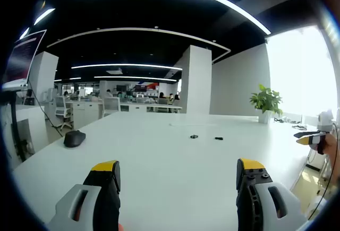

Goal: Snap the two parts of the plastic buckle together until the buckle closes and remains connected.

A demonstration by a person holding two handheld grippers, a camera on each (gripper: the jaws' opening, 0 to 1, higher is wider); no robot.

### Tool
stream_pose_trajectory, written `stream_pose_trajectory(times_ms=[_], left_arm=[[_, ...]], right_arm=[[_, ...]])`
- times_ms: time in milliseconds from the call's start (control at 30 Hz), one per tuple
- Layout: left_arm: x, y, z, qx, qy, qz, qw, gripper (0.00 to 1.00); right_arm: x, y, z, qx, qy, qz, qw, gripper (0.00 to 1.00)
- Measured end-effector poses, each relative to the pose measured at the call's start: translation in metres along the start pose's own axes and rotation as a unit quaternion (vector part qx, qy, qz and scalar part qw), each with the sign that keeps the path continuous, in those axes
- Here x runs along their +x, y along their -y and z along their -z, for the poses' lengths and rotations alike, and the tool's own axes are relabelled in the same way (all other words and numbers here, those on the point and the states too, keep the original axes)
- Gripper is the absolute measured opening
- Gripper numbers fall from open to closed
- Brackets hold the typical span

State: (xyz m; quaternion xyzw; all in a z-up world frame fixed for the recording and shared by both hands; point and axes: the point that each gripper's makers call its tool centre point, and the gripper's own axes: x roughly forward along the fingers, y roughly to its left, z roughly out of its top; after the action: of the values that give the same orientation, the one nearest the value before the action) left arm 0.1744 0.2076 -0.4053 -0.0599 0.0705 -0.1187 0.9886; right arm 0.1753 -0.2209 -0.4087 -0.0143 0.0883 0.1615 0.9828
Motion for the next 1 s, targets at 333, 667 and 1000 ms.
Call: stream_pose_trajectory(times_ms=[333, 667, 1000], left_arm=[[0.0011, -0.0016, 0.0005, -0.001, -0.001, -0.002, 1.0, 0.92], [0.0032, -0.0006, 0.0017, -0.002, -0.003, 0.0, 1.0, 0.92], [0.005, -0.0001, 0.0021, 0.002, -0.006, -0.002, 1.0, 0.92]], right_arm=[[0.0001, -0.0005, 0.0023, 0.001, -0.003, 0.005, 1.0, 0.8], [0.0007, -0.0033, 0.0028, 0.002, -0.002, 0.009, 1.0, 0.8], [0.0055, 0.0042, -0.0029, -0.011, 0.0, 0.001, 0.9999, 0.81]])
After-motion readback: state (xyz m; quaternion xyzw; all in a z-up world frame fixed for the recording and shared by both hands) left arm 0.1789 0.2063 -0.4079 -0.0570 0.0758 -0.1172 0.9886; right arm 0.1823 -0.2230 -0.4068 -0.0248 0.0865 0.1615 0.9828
